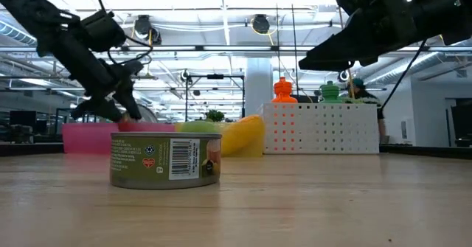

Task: Pick & Place Food Item
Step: Put the bottom green tuna can into the red bin

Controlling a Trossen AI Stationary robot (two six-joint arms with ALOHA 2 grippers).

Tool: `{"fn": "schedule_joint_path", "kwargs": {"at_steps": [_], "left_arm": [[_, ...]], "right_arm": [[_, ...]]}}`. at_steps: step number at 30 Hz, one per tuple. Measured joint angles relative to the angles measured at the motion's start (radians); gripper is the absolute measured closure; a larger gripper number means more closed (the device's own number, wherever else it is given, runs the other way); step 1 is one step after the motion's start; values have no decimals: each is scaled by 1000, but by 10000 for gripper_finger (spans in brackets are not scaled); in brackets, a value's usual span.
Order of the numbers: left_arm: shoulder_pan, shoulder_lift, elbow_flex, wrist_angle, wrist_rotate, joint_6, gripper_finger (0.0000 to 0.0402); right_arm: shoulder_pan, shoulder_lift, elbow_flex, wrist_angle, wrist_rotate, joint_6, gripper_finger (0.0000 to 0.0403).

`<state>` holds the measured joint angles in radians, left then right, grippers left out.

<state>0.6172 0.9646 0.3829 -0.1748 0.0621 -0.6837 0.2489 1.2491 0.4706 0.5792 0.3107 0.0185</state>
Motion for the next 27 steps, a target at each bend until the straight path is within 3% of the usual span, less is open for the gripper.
{"fn": "schedule_joint_path", "kwargs": {"at_steps": [2,11,13,18,21,23,27], "left_arm": [[17,3,-13,29,39,-50,246],[28,4,-39,28,9,-79,244],[28,4,-39,27,-10,-79,209],[29,5,-39,28,-25,-77,77],[30,4,-39,37,-35,-62,23],[30,4,-39,53,-52,-28,10],[31,4,-23,67,-49,14,27]], "right_arm": [[-1,0,0,2,1,0,163],[0,0,0,7,1,0,165],[0,0,0,7,1,0,165],[0,0,0,7,1,0,165],[0,0,0,7,1,0,165],[0,0,0,7,1,0,165],[0,0,0,7,1,0,165]]}}
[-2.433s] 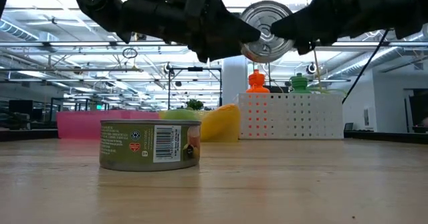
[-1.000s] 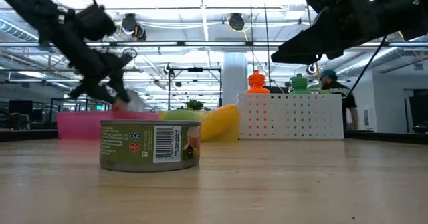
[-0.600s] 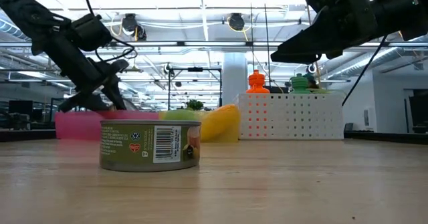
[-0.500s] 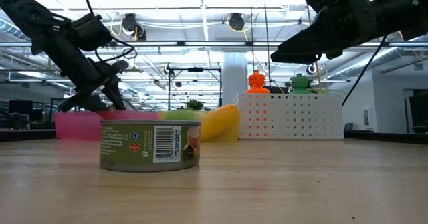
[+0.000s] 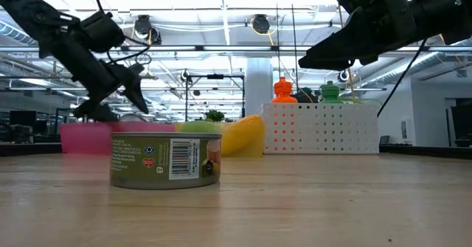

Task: Pick & Place Food Item
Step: Put the bottom green tuna can into the red bin, then put the green tuna can into the red bin

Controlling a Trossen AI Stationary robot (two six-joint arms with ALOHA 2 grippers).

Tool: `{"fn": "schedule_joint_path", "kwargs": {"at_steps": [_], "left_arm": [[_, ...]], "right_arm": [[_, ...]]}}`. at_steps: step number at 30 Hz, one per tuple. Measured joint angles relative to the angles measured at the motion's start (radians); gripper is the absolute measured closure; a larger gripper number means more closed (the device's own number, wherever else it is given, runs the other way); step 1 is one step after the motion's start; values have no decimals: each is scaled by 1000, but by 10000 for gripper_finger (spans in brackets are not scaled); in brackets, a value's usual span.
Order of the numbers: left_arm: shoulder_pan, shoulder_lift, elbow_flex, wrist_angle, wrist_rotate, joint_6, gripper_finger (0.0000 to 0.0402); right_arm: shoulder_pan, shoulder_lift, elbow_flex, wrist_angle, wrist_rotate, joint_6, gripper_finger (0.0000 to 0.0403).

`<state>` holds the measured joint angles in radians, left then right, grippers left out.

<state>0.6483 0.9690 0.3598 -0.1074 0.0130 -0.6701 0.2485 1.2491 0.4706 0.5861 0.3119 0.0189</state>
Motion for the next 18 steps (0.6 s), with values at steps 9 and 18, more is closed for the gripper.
{"fn": "schedule_joint_path", "kwargs": {"at_steps": [9,18], "left_arm": [[25,-67,104,-16,66,113,61],[0,-181,135,-28,154,90,65]], "right_arm": [[0,0,0,0,-1,0,165],[0,1,0,13,-1,66,165]]}}
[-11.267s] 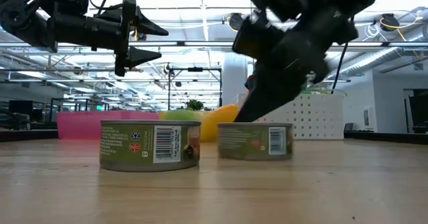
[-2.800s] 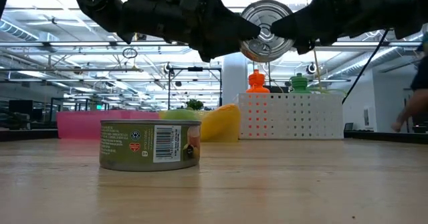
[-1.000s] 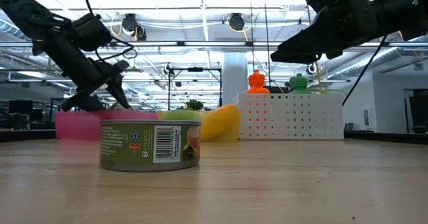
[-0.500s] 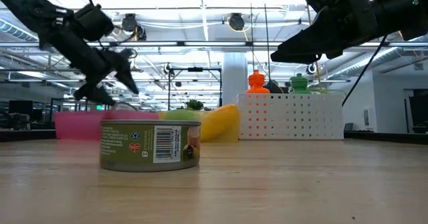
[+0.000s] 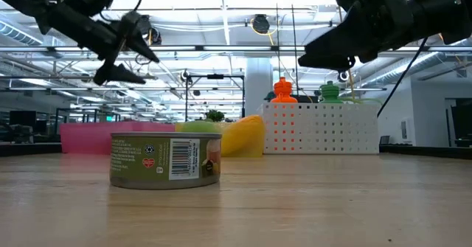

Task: Pick & Place Food Item
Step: Put the green tuna can into the red bin

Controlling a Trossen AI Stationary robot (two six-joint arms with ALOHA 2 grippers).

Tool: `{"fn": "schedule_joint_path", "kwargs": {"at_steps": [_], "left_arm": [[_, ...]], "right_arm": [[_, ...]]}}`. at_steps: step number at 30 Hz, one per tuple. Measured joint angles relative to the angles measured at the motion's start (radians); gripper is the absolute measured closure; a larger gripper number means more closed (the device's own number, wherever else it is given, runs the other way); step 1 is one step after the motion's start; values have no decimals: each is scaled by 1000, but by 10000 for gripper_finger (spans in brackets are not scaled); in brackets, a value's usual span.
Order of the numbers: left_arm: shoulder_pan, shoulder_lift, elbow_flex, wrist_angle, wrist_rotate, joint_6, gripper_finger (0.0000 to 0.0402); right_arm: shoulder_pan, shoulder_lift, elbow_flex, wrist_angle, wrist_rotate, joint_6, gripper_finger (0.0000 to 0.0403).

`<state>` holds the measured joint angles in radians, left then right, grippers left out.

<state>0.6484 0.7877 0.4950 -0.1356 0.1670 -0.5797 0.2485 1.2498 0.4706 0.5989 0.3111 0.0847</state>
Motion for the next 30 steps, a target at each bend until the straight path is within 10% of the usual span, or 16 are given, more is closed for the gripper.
{"fn": "schedule_joint_path", "kwargs": {"at_steps": [17,30], "left_arm": [[-576,71,-39,351,-382,103,70],[-622,195,-39,455,-406,104,74]], "right_arm": [[80,475,341,65,-166,52,181],[91,713,642,-288,-314,-59,384]]}}
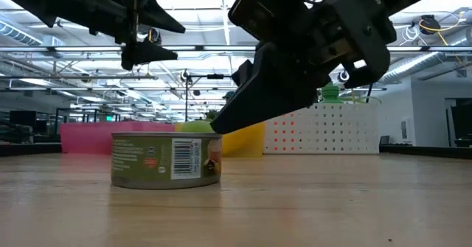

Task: Pick & Place Food Item
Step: Put the green tuna can into the red bin

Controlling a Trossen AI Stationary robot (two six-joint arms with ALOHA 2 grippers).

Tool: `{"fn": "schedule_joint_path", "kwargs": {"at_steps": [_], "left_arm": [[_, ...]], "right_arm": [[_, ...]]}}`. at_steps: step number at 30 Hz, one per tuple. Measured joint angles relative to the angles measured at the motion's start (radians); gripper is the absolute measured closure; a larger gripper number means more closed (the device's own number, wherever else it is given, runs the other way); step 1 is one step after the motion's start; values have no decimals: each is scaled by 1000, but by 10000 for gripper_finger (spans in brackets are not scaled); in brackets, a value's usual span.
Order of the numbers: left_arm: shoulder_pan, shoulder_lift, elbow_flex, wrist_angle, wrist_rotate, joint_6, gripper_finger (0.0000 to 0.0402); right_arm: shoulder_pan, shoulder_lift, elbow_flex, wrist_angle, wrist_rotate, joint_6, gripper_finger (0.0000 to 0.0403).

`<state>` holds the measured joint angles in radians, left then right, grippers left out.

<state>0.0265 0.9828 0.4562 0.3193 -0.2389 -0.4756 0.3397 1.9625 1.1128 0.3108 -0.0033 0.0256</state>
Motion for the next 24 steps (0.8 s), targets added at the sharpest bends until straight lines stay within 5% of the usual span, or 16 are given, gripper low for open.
{"fn": "schedule_joint_path", "kwargs": {"at_steps": [3,13,20,24], "left_arm": [[0,18,0,44,0,0,73],[0,122,0,54,2,-49,78],[-52,208,1,52,214,-36,78],[-176,296,1,57,146,1,78]], "right_arm": [[-12,-2,-3,-15,20,-14,393],[-85,-17,-9,-90,326,-5,399],[-86,-133,-14,-280,344,19,400],[-53,-236,-24,-351,343,18,400]]}}
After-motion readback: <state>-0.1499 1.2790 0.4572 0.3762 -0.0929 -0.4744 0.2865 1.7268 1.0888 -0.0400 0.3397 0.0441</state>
